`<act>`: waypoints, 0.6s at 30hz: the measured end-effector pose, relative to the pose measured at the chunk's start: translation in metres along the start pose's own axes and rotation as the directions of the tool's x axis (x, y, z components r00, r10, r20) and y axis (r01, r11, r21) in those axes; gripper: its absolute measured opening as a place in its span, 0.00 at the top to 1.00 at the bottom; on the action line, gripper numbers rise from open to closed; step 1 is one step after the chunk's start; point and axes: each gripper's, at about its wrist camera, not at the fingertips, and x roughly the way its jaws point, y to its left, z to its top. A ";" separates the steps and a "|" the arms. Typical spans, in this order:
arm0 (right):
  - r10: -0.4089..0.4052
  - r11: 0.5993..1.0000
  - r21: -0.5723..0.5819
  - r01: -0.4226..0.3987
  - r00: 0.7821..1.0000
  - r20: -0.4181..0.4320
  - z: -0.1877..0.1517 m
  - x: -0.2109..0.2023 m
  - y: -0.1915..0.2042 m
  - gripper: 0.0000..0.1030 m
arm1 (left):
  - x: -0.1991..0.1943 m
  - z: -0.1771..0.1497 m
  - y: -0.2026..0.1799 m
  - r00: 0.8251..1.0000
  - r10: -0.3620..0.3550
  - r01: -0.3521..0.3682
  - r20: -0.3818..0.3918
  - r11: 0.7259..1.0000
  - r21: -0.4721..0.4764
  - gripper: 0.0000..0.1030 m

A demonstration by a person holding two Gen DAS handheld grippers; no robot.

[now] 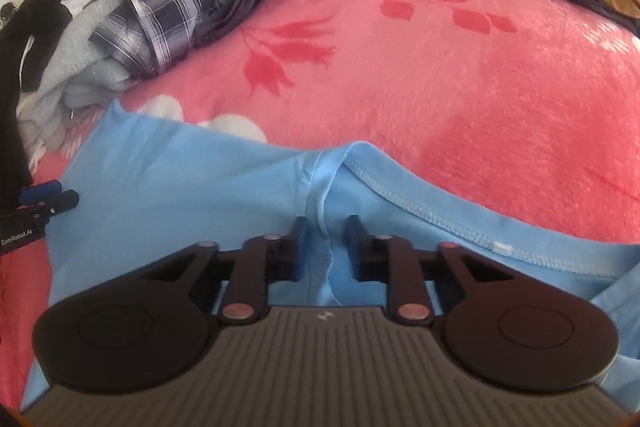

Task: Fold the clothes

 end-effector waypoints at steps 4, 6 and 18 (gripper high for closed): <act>-0.016 1.000 -0.015 0.017 0.998 0.068 -0.001 -0.009 0.002 1.00 | 0.001 0.000 0.000 1.000 0.003 -0.003 0.002 1.000 0.001 0.56; -0.034 0.999 0.009 0.034 0.996 0.080 0.000 -0.006 -0.001 1.00 | 0.002 0.001 0.000 1.000 0.004 -0.004 0.004 1.000 0.001 0.56; -0.069 0.993 0.104 0.057 0.991 0.118 0.013 0.001 0.002 0.98 | 0.004 0.001 0.002 1.000 -0.007 0.007 0.008 1.000 0.008 0.56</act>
